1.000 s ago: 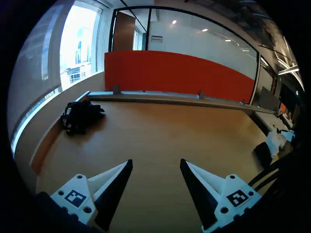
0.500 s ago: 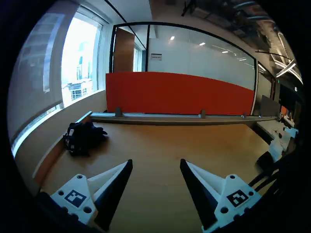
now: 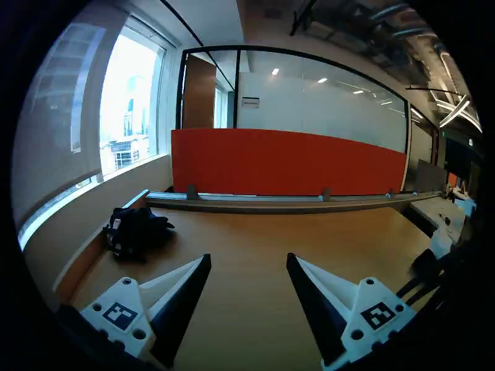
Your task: Fold towel
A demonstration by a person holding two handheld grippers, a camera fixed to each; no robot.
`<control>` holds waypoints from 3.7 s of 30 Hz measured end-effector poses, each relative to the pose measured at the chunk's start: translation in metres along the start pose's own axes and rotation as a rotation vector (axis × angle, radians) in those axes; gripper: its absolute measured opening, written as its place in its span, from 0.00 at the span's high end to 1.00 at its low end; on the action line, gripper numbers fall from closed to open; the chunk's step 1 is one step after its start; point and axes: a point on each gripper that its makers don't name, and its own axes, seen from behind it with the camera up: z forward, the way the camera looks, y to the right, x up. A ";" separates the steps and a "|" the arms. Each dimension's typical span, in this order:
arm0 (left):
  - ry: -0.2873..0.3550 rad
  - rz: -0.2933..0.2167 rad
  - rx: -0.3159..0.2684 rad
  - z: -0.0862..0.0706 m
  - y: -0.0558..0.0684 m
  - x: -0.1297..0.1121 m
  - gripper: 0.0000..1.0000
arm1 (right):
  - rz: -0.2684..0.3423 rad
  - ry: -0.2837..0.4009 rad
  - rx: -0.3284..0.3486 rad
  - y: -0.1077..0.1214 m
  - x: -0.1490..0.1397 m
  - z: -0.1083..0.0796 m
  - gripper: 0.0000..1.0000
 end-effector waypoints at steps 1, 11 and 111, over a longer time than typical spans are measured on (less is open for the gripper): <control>0.005 -0.003 0.001 0.000 -0.001 0.002 0.10 | -0.011 0.014 0.002 -0.006 0.005 0.001 0.00; 0.050 -0.017 0.007 0.004 -0.010 0.018 0.10 | -0.058 0.093 0.029 -0.072 0.038 0.012 0.00; 0.307 0.047 0.050 0.036 -0.022 -0.111 0.10 | 0.037 0.130 0.125 -0.196 -0.027 0.022 0.00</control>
